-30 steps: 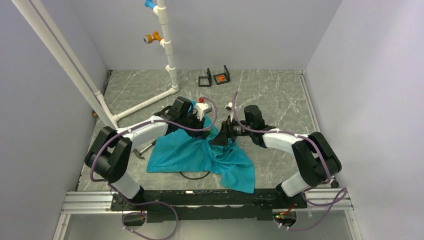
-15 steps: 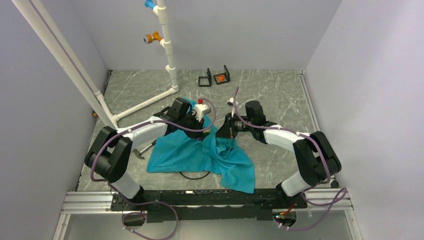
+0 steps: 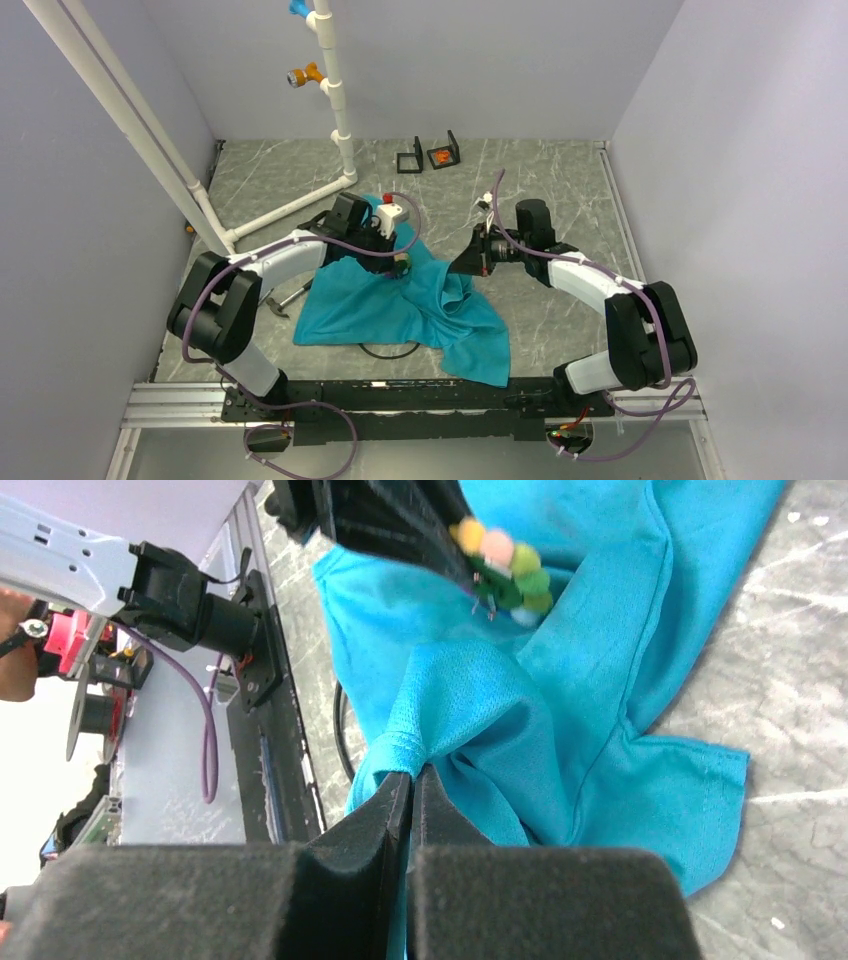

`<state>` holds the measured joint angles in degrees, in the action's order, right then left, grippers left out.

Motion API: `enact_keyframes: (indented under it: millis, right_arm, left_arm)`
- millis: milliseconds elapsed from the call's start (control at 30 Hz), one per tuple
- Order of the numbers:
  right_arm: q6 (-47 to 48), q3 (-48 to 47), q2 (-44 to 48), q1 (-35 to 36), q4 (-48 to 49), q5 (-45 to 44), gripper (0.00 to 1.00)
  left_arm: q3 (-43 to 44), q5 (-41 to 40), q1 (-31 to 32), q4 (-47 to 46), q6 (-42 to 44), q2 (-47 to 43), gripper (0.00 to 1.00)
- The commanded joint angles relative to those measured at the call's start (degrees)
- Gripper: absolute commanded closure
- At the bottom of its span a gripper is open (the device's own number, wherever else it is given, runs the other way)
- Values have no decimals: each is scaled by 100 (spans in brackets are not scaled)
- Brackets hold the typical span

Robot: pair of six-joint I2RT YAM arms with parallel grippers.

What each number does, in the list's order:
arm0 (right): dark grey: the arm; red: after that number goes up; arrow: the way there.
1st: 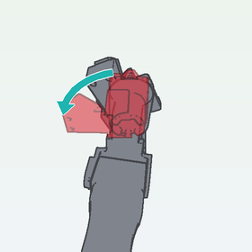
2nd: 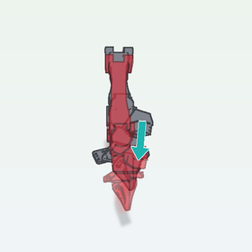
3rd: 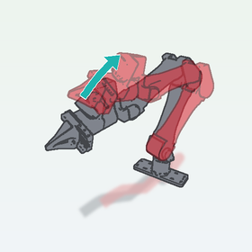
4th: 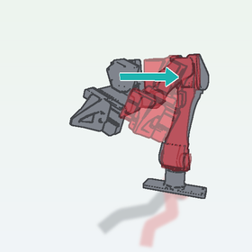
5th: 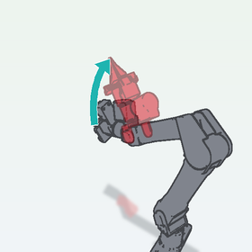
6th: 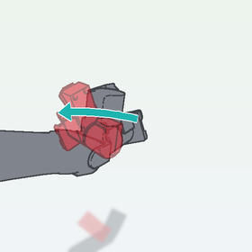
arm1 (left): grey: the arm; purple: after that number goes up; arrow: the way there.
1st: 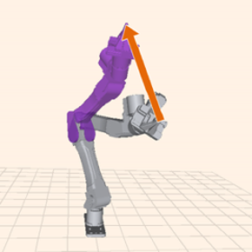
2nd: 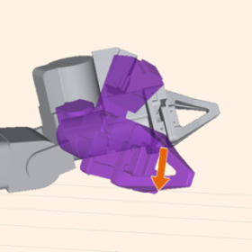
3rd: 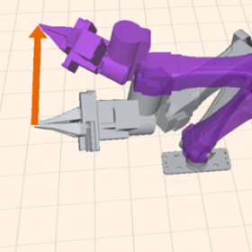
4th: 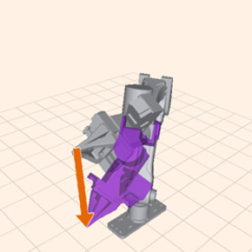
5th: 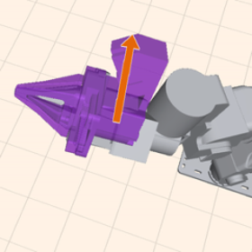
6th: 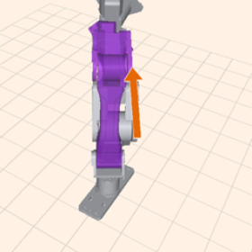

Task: Remove the brooch from the garment
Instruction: Remove the brooch from the clothes.

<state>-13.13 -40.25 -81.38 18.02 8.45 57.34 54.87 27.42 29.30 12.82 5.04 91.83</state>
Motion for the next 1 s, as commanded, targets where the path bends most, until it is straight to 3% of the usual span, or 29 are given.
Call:
enact_keyframes:
  millis: [0, 200, 300, 333, 467, 600, 733, 833, 967]
  right_arm:
    - [555, 115, 255, -98, -505, 266, 100]
    - [792, 135, 329, -132, -697, 304, 97]
    - [903, 36, 362, -129, -745, 254, 57]
    - [956, -45, 375, -132, -793, 225, 49]
    - [1178, -690, 321, -141, -1183, 200, 34]
    - [1474, -1322, 295, -137, -1795, 407, 30]
    - [836, -1394, 424, -130, -1323, 739, 28]
    - [-187, -1142, 427, 0, -423, 946, 27]
    - [-588, -1049, 352, 403, -136, 1092, 26]
  left_arm:
    - [214, 227, -269, 168, 128, -244, 100]
    - [310, 689, -632, 245, 148, -494, 100]
    - [416, 1624, -801, 209, -33, -753, 100]
    - [490, 1946, -803, 215, -78, -826, 100]
    - [866, 2946, -803, 533, -260, -964, 100]
    - [1326, 3384, -791, 1415, -86, -910, 100]
    - [1506, 3581, -687, 2138, 188, -957, 100]
    - [1370, 3943, -662, 2192, 27, -1000, 100]
    - [1311, 4313, -643, 2179, -224, -931, 100]
